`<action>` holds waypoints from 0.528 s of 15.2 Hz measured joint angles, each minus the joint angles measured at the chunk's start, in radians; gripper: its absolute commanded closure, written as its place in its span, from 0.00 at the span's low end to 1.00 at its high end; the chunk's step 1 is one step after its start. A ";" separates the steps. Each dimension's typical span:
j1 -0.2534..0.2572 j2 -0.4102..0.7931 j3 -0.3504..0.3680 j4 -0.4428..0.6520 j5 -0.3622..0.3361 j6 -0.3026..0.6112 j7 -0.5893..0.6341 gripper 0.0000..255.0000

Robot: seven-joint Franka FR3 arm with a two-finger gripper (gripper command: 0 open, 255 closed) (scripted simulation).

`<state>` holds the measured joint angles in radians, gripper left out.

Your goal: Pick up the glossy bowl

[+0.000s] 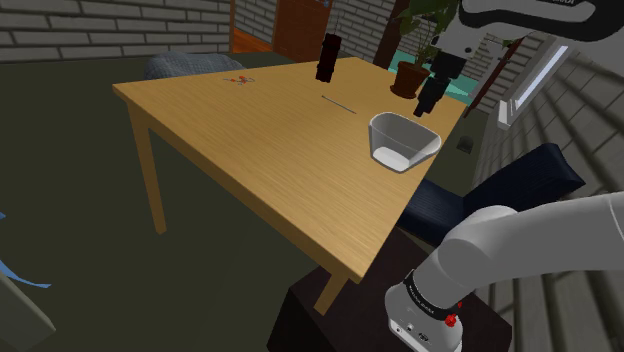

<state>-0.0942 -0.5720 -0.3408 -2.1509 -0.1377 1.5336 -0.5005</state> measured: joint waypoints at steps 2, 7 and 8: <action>-0.006 0.043 -0.045 0.031 -0.014 0.012 -0.053 0.00; -0.010 0.179 -0.151 0.118 -0.021 0.055 -0.178 0.00; -0.011 0.191 -0.160 0.120 -0.021 0.066 -0.188 0.00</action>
<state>-0.1051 -0.3806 -0.5010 -2.0312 -0.1583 1.6000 -0.6886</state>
